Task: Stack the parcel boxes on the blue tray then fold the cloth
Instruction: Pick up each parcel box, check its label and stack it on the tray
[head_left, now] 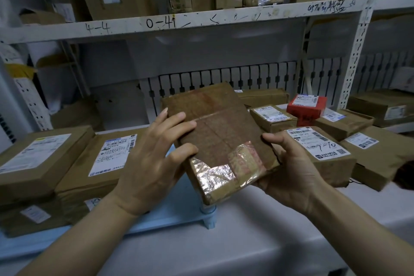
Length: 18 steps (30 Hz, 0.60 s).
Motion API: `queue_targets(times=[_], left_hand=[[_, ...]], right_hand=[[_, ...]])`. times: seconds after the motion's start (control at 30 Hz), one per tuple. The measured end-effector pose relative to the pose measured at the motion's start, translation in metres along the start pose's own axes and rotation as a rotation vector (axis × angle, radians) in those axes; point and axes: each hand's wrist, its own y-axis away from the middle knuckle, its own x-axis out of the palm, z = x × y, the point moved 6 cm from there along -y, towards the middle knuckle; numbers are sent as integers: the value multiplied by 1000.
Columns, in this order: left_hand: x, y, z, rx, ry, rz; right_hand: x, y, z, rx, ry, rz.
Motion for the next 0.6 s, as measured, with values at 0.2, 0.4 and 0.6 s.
queue_targets(times=[0.2,0.4,0.6], left_hand=[[2,-8,-1,-21,58,74],[8,-5,22,-987,687,10],[31,10,25,-1537,1167,22]], right_hand=[[-11,-4,3,-24,-30,-31],[-18,-12,3,-48,91,-126],[-10,-10,10,-182,344,-193]])
